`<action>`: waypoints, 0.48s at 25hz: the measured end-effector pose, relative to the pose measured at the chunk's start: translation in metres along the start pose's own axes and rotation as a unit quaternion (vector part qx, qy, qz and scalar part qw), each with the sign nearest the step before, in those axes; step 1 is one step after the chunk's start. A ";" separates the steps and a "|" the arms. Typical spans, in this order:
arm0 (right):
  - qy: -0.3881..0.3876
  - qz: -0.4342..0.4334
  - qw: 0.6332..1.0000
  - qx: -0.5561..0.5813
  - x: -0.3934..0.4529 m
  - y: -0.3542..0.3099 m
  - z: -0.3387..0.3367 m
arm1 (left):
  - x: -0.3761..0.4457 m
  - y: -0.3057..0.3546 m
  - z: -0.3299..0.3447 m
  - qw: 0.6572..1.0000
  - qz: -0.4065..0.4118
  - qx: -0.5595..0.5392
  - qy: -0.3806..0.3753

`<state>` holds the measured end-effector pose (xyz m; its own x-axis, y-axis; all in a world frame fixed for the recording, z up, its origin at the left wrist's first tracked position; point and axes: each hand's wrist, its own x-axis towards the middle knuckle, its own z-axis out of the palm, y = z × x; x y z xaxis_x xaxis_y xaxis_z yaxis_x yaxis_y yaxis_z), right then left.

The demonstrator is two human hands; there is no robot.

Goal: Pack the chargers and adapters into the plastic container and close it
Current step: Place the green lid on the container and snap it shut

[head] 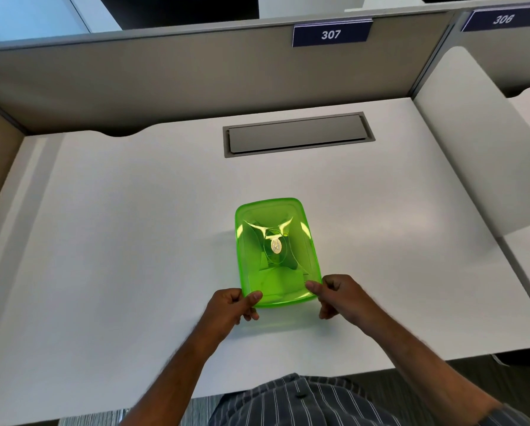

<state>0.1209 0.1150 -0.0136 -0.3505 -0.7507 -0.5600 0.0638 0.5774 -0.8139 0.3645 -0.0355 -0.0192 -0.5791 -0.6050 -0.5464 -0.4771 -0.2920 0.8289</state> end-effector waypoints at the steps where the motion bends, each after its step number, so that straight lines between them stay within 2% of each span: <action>1: 0.000 -0.001 1.000 0.001 0.000 0.000 0.000 | 0.000 0.000 0.000 1.000 -0.001 -0.002 0.001; 12: -0.008 -0.003 0.998 0.056 0.002 0.011 -0.002 | 0.002 -0.003 0.002 1.000 -0.010 -0.023 0.004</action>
<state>0.1192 0.1208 -0.0233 -0.3365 -0.7592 -0.5571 0.1654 0.5348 -0.8286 0.3635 -0.0340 -0.0234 -0.5640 -0.6048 -0.5622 -0.4579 -0.3375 0.8224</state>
